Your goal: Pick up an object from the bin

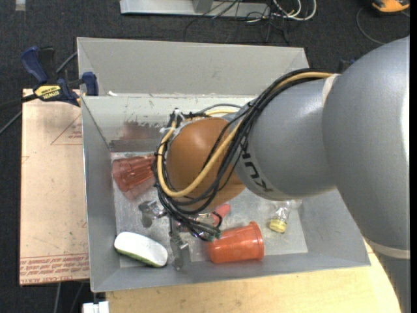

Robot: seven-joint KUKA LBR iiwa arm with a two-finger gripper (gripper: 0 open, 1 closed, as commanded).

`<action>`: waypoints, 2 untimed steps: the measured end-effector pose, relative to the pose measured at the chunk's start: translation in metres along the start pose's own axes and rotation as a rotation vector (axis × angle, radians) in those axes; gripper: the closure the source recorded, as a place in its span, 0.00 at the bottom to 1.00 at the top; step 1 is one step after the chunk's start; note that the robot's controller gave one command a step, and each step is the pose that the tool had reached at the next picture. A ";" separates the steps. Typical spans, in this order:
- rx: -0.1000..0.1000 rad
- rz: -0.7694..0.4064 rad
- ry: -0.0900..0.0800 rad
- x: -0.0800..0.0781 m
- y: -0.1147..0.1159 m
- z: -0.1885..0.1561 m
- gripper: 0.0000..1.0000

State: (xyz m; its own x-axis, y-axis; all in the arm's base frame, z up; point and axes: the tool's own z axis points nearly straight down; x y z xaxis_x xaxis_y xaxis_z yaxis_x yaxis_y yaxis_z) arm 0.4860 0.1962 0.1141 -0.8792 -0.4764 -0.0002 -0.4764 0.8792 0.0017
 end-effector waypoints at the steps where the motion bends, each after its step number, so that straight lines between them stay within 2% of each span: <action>1: 0.000 0.224 -0.008 -0.005 0.005 0.025 0.00; 2: 0.002 0.119 -0.009 -0.020 0.016 0.043 0.00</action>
Offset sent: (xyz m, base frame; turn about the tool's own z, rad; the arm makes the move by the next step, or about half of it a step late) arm 0.0068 0.0250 -0.0441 0.1148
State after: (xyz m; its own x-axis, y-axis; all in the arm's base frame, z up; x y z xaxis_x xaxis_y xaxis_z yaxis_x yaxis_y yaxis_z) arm 0.4961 0.2205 0.0715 -0.9294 -0.3689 -0.0086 -0.3689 0.9295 0.0003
